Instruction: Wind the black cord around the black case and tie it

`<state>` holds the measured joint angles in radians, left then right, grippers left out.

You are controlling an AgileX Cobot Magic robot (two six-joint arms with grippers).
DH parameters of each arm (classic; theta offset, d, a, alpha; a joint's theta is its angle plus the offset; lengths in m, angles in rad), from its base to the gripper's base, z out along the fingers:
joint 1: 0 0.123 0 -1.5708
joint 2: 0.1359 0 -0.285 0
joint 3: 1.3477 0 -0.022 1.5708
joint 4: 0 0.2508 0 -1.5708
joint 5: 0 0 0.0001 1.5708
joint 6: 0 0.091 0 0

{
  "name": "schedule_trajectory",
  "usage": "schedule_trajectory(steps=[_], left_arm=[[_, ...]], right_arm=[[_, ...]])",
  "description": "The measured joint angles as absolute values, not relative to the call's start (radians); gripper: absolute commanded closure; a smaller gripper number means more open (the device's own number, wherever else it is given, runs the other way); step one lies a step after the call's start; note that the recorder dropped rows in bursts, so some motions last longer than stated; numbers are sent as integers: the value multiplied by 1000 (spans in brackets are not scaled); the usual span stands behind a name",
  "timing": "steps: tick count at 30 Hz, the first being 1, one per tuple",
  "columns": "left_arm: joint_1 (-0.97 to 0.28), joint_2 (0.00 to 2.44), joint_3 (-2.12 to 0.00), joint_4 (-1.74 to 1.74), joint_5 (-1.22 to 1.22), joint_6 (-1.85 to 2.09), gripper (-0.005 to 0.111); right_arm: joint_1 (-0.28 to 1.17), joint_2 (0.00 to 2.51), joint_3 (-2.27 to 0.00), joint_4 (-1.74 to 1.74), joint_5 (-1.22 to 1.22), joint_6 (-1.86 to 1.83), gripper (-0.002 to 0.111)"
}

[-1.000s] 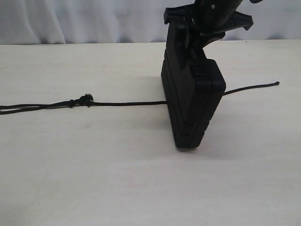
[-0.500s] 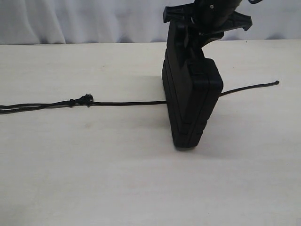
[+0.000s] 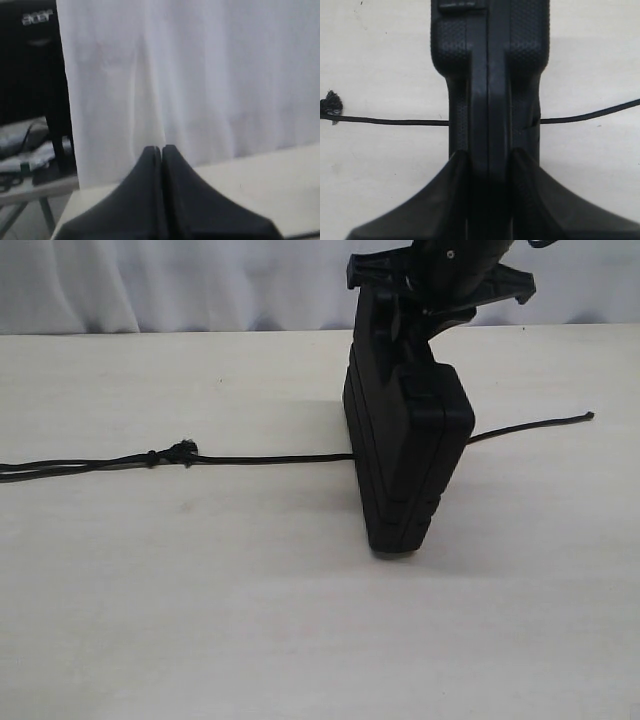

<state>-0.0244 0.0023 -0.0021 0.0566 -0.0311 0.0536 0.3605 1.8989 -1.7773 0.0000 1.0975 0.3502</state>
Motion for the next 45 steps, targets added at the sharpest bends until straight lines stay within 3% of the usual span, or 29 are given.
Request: schedule_trajectory(steps=[5,13,19,24,33,37,42,45], left_arm=[[-24,2,-2,48,-274,-27,107],[-24,2,-16,152,-509,-613,107],[-24,143,-265,455,-305,-820,107],[-24,438,-452,707,-175,-986,107],[-24,1058,-578,909,-130,-1055,107],[-24,1270,-670,1014,82,-1037,107],[-24,1494,-809,858,362,-767,107],[-24,1626,-940,486,499,-329,107]], right_arm=[[360,1899,-1777,0,1098,346,104],[360,1899,-1777,0,1098,330,104],[360,1899,-1777,6,1098,329,104],[360,1899,-1777,6,1098,325,104],[360,1899,-1777,6,1098,324,104],[360,1899,-1777,6,1098,323,104],[360,1899,-1777,6,1098,323,104],[360,1899,-1777,6,1098,323,104]])
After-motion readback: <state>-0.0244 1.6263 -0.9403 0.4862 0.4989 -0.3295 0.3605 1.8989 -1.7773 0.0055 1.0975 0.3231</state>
